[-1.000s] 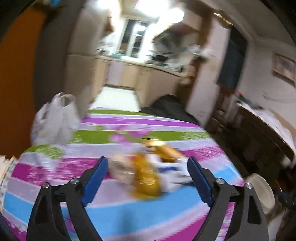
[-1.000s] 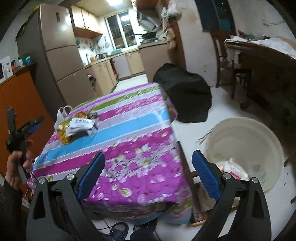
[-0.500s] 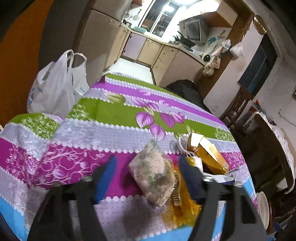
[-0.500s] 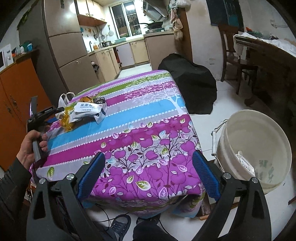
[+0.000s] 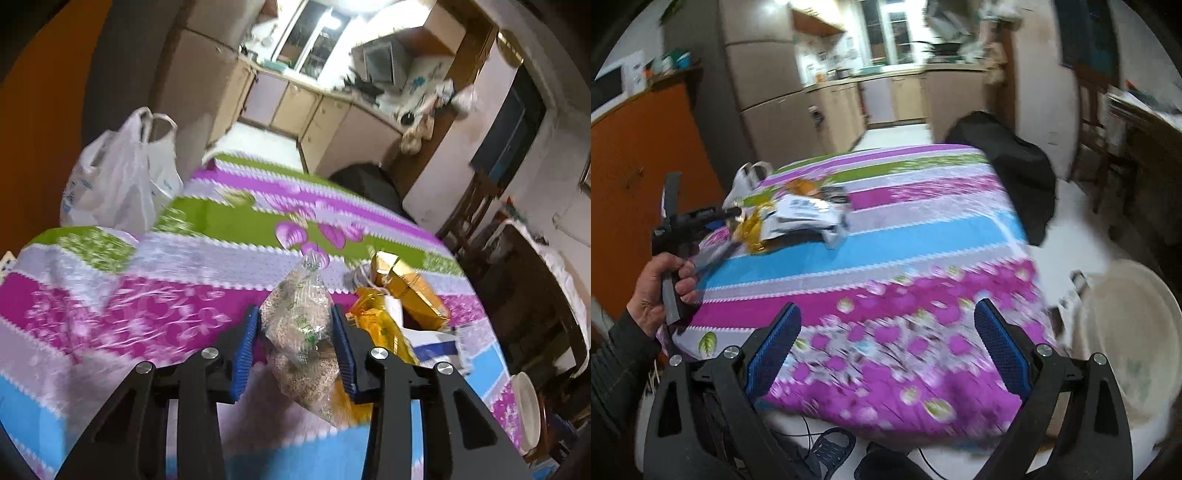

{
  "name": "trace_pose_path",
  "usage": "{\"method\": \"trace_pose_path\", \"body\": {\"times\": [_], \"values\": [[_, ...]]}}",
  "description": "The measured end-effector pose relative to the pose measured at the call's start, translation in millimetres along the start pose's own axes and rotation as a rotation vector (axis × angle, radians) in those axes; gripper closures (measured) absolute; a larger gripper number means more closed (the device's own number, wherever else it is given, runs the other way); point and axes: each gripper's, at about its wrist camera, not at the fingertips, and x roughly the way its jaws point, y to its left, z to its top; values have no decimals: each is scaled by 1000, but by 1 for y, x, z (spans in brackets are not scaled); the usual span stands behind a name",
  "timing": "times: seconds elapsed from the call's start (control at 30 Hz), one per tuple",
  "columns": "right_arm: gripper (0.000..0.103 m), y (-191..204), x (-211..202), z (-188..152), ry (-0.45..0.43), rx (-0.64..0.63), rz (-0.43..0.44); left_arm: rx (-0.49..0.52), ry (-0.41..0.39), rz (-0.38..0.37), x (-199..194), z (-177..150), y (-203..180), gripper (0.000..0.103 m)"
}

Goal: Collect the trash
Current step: 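Grasp the clear seed bag with the left tool while the right tool grasps the white printed packet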

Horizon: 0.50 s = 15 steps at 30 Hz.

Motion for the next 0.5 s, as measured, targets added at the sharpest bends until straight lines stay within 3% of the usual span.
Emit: {"method": "trace_pose_path", "body": {"times": [0.07,0.17,0.37,0.5], "values": [[20,12,23,14,24,-68,53,17,-24,6,-19,-4,1,63],[25,35,59,37,43,-214,59,26,-22,-10,-34,-9,2,63],[25,80,133,60,79,-493,11,10,-1,-54,-40,-16,1,63],[25,96,161,64,79,-624,-47,5,19,-74,-34,-21,-2,63]]}}
